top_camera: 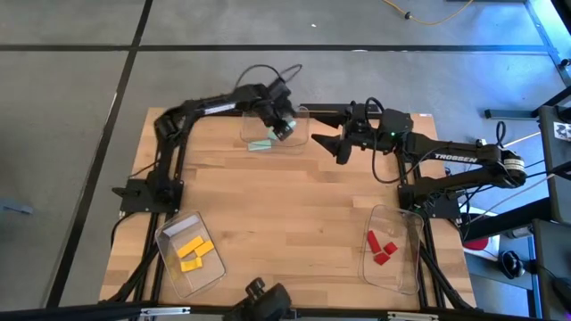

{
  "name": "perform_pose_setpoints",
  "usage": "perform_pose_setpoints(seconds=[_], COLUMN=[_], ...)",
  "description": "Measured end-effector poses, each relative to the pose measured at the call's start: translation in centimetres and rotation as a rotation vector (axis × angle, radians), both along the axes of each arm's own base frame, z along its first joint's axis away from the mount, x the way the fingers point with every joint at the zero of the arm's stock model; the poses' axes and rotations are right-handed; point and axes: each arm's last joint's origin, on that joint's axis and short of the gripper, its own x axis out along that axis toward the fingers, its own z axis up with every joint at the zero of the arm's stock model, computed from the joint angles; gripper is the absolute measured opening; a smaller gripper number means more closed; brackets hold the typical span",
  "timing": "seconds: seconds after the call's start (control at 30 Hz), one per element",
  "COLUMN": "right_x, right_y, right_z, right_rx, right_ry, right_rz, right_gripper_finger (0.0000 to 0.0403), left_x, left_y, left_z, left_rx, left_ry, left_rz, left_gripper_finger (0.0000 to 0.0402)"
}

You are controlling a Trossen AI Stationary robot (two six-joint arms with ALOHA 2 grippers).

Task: Sort & place blocks by color
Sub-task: Put the blue block into the top center transparent bin, then return to Home Position

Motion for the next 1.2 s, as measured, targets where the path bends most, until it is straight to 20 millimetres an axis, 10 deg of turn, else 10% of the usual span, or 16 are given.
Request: perform_pose_setpoints(seconds=[0.33, 0.67, 0.93, 1.2], right_x=[0.0, 0.0, -0.1, -0.1], right_y=[-0.1, 0.1, 0.4, 0.7], right_z=[0.0, 0.0, 0.2, 0.3], right_rx=[-0.03, -0.077, -0.093, -0.094], right_ry=[0.007, 0.012, 0.005, -0.012], right_rz=[-0.027, 0.019, 0.104, 0.206], right_gripper_finger=[0.038, 0.038, 0.038, 0.038], left_x=[0.9, 0.9, -1.3, -9.0], left_y=[0.2, 0.4, -8.3, -18.5], left_z=[-4.3, 1.4, 11.8, 15.0], left_rx=[-0.051, -0.103, 0.185, 0.257], left_ry=[0.13, 0.087, -0.28, -0.816], left_rz=[0.139, 0.174, 0.08, -0.076], left_gripper_finger=[0.013, 0.0328, 0.0326, 0.0326])
